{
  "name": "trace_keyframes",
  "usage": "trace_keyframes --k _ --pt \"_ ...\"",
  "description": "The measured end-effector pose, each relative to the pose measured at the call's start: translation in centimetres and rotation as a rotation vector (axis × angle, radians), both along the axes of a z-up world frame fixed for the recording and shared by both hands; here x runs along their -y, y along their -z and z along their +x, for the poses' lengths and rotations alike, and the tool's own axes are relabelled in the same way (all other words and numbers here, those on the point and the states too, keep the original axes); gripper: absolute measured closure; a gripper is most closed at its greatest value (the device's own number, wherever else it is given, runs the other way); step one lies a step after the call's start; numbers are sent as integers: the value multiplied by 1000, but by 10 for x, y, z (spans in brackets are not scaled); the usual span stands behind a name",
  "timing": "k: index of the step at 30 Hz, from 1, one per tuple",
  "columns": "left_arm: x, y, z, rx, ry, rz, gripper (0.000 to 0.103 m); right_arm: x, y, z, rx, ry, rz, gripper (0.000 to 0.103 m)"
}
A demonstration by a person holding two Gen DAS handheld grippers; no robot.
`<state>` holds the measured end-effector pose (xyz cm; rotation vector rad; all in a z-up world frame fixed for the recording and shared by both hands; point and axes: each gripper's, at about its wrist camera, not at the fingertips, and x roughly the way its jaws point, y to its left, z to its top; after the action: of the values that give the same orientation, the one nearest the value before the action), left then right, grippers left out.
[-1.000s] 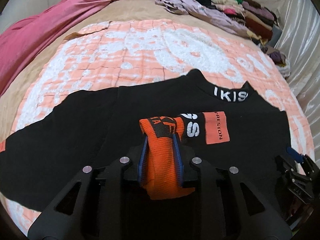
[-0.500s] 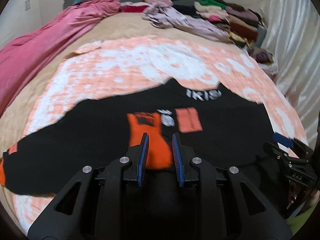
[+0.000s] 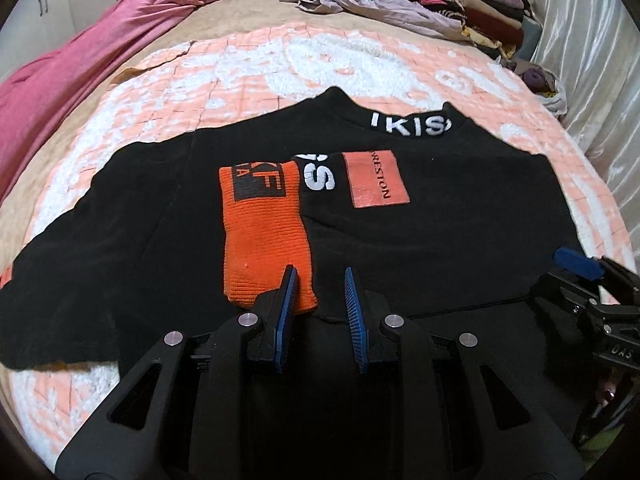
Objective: Fold small clothes
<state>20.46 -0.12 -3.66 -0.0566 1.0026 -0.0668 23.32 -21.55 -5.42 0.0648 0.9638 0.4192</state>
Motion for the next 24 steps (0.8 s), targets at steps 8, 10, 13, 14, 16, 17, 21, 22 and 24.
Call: trace_keyframes --k 8,10,13,14,16,17,21,22,24 --pt "-2 -23 -21 29 20 -37 73 21 -33 -24 58 57 90 28" --pt "-1 -31 -27 45 27 -46 72 31 -38 -32 59 81 119 28" --pt "-2 -42 -36 68 30 -62 71 49 -50 -44 84 128 142 28" --pt "-2 -44 -37 73 32 -67 68 54 -54 -45 91 138 152 28" --pt "-3 -49 -42 87 33 -68 66 64 -65 -51 115 166 153 28" --pt "-3 -53 -45 94 36 -70 66 69 -72 -54 134 177 147 28" --pt "-7 -65 -56 123 43 -70 65 82 -106 -66 206 203 153 28" --pt "-8 -68 -58 128 44 -70 63 83 -115 -68 221 208 150 28" --pt "-12 -75 -64 141 45 -74 61 86 -130 -70 234 220 147 28"
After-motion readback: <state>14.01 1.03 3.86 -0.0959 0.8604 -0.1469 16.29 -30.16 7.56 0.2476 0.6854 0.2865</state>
